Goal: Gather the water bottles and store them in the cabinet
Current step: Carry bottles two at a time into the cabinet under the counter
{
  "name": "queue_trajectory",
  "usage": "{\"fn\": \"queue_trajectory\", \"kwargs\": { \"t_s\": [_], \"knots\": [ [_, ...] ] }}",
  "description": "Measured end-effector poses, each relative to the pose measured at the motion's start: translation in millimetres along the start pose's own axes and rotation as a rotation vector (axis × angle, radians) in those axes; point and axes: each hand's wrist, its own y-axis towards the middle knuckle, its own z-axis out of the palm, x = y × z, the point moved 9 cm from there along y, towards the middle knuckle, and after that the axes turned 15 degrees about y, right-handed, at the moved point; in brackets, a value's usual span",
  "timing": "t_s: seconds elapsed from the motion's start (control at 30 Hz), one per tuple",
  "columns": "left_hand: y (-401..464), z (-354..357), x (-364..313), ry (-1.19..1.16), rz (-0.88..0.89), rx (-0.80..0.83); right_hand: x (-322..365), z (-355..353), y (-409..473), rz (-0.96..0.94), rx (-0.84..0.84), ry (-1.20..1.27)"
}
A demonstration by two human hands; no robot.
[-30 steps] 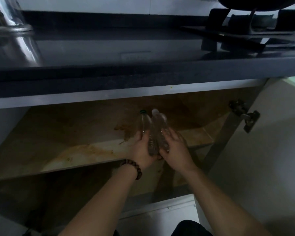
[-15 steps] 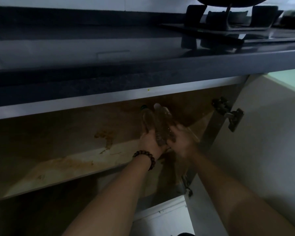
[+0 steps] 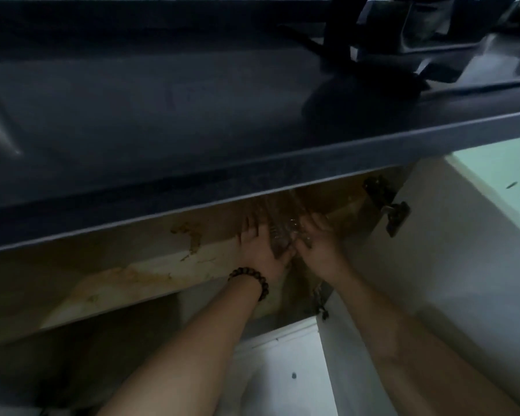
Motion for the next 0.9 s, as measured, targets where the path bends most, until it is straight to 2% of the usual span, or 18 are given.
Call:
{"fn": "queue_trajectory", "kwargs": {
  "t_s": [0.17,0.3,0.47,0.63,0.77,0.9],
  "knots": [
    [-56.5,-44.0,-12.8,-0.032,-0.029,0.095,45.2,-24.5,-44.8,-0.002,0.05,0.064],
    [-93.8,-96.7,-28.0,-0.033,-0.026,0.089,86.0,-54.6,-74.7,0.055,0.046,0.106],
    [-143.0,-174.3,-49.1,0.045,-0.025,0.159,131.6,-97.5,-119.8,0.224,0.079,0.026],
    [-188.4,-243.9,-68.6,0.071,0.003,0.227,186.1,-149.2,-171.5,0.29,0.108,-0.118],
    [-216.6,-283.5,-87.5,0.097,0.069,0.217,220.3,-187.3,-208.9,0.329,0.078,-0.132],
    [-228.4,-304.1,-121.6,0.084,0.141,0.211,233.0,-227.8,-241.1,0.372,-0.03,-0.138]
  ]
}}
